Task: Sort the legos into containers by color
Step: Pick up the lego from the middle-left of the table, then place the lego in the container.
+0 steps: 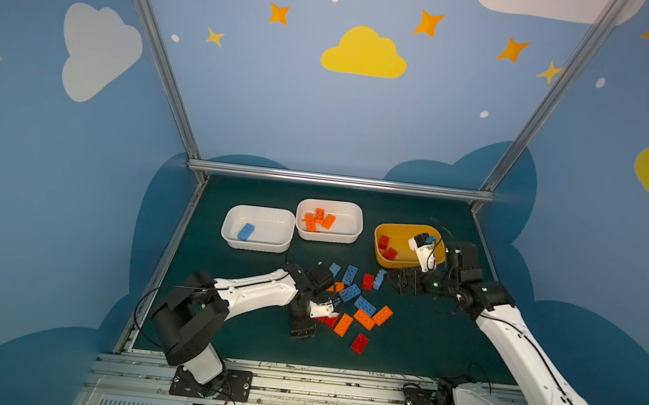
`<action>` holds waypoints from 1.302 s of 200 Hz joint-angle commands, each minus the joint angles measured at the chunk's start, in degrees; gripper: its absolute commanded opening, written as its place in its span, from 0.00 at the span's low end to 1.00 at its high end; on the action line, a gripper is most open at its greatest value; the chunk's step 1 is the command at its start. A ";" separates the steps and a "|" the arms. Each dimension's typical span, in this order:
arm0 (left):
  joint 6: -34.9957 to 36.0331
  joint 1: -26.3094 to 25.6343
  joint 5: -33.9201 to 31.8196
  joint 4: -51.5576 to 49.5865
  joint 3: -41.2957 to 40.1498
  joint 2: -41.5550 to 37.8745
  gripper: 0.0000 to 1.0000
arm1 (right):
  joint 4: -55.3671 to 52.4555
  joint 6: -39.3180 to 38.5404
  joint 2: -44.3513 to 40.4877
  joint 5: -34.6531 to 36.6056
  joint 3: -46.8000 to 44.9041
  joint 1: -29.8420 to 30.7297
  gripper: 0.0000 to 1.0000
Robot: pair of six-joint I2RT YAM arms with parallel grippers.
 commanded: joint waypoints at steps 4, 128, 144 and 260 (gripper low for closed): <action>0.68 -1.83 -2.60 0.75 0.03 1.75 0.69 | -0.63 -0.56 -0.92 0.32 -0.74 0.06 0.98; -2.57 -2.29 -5.79 -4.64 2.66 -1.40 0.28 | -0.74 -0.66 -2.12 0.50 -1.32 -0.69 0.98; -4.31 1.13 -3.91 -7.20 5.10 -4.34 0.28 | -0.51 -0.57 -1.97 0.19 -0.88 -0.82 0.98; -27.95 40.05 -0.66 0.37 25.75 -1.12 0.28 | 5.36 3.36 3.79 -6.73 2.36 1.69 0.98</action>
